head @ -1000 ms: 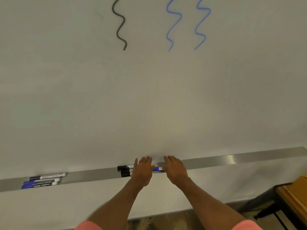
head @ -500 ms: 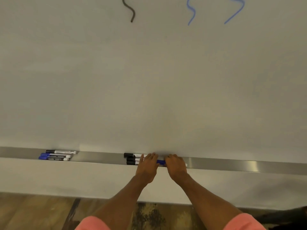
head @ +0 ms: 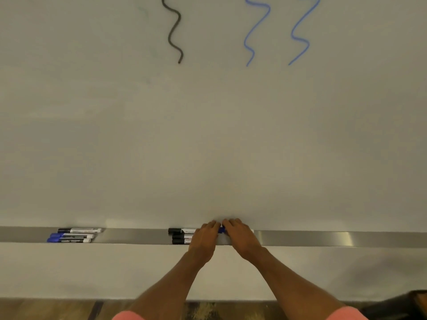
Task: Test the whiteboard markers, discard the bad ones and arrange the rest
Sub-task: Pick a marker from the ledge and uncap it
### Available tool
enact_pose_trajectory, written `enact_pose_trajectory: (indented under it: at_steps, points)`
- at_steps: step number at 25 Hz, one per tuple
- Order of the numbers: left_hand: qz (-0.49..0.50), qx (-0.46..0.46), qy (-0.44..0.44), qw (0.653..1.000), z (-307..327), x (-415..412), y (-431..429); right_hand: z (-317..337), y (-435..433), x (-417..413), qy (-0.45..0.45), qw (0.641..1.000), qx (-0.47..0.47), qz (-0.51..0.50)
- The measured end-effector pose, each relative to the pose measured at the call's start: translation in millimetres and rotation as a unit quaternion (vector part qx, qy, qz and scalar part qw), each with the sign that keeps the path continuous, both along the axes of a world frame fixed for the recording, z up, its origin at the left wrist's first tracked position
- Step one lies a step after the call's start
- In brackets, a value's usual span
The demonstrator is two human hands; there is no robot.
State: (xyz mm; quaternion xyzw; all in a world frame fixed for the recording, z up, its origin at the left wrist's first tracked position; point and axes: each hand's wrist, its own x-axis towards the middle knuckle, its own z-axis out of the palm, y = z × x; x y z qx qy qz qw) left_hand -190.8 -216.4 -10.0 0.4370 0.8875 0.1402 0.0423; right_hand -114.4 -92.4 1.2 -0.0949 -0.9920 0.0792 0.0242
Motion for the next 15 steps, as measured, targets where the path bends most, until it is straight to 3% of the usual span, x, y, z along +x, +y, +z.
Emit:
enact_pose_trajectory:
  at_steps: [7,15]
  points:
    - [-0.069,0.021,0.019,0.997,44,-17,-9,37,-11,8,0.030,0.997,0.045,0.045]
    - [-0.152,0.045,0.049,0.986,87,-40,-39,88,-46,5,0.078,0.996,0.045,0.001]
